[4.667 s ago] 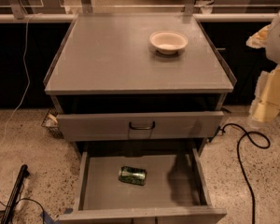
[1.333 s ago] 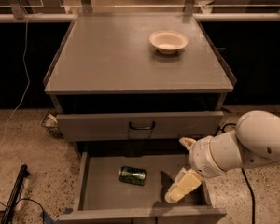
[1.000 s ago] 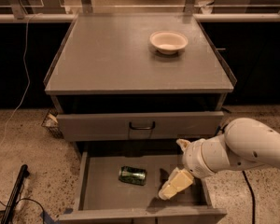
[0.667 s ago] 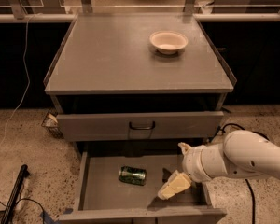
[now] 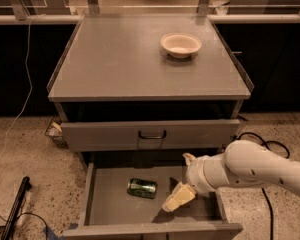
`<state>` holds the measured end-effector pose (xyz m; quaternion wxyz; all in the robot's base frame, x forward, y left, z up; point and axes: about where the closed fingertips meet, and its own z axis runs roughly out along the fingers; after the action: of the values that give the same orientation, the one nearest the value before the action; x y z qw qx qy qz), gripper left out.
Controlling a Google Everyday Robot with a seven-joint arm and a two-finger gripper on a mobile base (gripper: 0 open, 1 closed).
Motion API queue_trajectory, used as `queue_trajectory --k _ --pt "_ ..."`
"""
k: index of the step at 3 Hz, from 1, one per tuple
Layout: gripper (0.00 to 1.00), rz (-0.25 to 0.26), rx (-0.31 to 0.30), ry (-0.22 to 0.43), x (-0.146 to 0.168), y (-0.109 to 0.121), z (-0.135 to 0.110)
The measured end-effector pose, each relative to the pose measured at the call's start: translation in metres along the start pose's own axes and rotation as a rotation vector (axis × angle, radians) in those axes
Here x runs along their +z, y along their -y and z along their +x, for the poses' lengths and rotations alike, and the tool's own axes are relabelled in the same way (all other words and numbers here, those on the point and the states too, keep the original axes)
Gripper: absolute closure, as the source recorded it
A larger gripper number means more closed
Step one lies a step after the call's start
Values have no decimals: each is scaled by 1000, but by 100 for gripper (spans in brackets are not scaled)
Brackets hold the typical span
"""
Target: Pick green can from middle drawer and place on counter
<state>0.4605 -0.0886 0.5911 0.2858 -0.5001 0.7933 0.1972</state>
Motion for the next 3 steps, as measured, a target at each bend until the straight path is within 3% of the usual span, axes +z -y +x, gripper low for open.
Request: queue_trajectory --k 2,3 --pt "0 -8 0 20 71 42 19" --pt "0 11 -9 60 94 50 27"
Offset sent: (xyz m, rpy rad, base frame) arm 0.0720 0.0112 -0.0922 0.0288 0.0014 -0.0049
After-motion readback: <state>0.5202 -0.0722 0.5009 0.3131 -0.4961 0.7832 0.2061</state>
